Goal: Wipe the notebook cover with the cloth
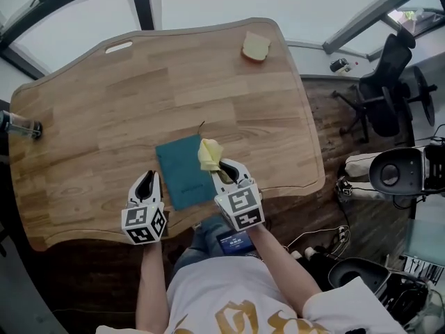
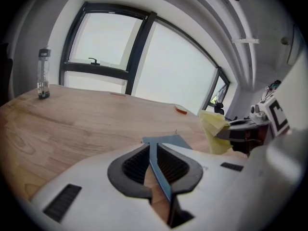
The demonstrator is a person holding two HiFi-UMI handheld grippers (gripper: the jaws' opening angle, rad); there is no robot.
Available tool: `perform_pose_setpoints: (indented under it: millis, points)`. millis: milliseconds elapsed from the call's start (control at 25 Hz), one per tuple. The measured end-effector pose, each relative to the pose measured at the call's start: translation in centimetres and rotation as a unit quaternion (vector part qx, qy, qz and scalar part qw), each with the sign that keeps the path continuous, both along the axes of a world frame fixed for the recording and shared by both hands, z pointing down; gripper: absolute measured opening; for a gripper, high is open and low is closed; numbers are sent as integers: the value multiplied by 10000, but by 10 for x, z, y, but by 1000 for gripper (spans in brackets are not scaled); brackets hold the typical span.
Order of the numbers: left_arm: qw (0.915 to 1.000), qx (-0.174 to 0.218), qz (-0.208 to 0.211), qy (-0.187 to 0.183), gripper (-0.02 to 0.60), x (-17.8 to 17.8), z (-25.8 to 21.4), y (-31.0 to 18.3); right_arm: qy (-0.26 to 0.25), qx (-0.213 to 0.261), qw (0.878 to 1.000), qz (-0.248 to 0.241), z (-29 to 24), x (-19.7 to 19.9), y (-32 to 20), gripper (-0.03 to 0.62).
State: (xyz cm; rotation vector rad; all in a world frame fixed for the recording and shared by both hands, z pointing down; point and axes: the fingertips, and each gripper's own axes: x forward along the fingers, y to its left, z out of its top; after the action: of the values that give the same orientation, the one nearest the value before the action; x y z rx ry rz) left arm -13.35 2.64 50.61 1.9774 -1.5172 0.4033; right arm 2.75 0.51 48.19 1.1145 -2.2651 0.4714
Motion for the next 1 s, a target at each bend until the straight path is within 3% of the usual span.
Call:
perform_pose_setpoints:
  millis: [120,440,760,1000]
  points:
    - [9995,-237,53,205,86,5,12,2,61,-93,9999,-35,11,1,-1,40]
    - [9973,-659,160,299,117,10,36,2,124,-347,9992,-149,32,2,-3,40]
    - [9893,-1307,536,370,118,22,53,7,190,-480,9982,-305,44,-3,-9,40]
    - [9846,-1595,511,497,113,24,57,8,242,-540,9975,-383,51,-2,-15,40]
